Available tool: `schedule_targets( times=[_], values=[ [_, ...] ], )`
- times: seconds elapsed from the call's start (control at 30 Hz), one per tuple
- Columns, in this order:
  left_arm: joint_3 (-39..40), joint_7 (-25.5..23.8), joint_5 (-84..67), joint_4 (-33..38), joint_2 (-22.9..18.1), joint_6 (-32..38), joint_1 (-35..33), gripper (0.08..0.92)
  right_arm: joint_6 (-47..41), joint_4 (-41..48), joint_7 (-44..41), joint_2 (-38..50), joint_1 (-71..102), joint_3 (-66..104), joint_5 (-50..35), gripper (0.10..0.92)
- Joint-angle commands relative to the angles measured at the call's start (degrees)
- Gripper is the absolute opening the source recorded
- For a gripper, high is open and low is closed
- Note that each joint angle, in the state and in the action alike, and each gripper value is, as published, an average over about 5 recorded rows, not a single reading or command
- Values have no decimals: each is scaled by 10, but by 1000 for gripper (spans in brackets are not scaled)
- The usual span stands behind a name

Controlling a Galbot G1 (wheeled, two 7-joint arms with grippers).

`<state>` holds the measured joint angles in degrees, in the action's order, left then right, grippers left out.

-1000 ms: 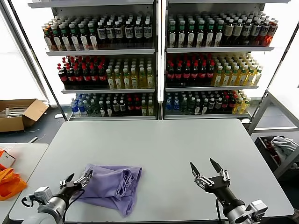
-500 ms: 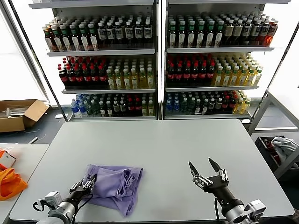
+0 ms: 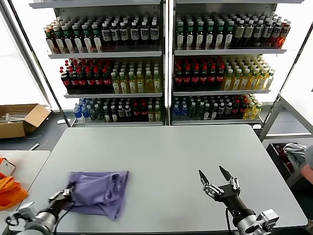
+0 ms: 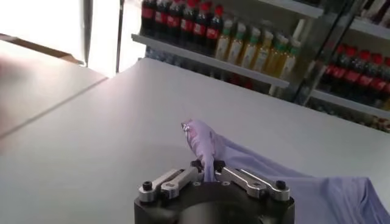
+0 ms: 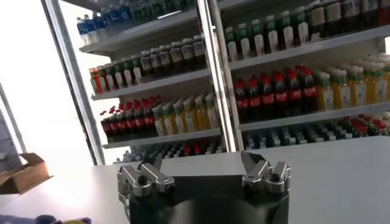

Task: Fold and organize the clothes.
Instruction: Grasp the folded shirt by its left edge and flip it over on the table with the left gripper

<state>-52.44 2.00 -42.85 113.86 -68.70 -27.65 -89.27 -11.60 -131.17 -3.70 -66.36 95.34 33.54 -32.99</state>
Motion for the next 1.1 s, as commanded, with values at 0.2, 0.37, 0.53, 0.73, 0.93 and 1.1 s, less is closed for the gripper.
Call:
schedule_targets(
  times=[0.2,0.37,0.53,0.73,0.93,1.1],
  values=[
    [-232,-21,-66,-13,154,-21,-15,128,3,2,0,2,-3,-7,-6,823],
    [-196,-11,-72,36,150,-47,-7,128,9,0,-2,2,11,3,-11,823],
    [-94,12,-44,123,97,-54,-23,128,10,2,-2,1,15,7,-13,823],
    [163,4,118,175,31,-39,-66,128,-5,-5,1,-18,2,-3,-7,823],
    [368,52,154,134,-19,-38,-31,128,-14,-20,7,-30,13,-3,-2,823],
    [431,57,131,86,-46,-44,-6,128,-18,-34,9,-30,29,-4,3,823]
  ],
)
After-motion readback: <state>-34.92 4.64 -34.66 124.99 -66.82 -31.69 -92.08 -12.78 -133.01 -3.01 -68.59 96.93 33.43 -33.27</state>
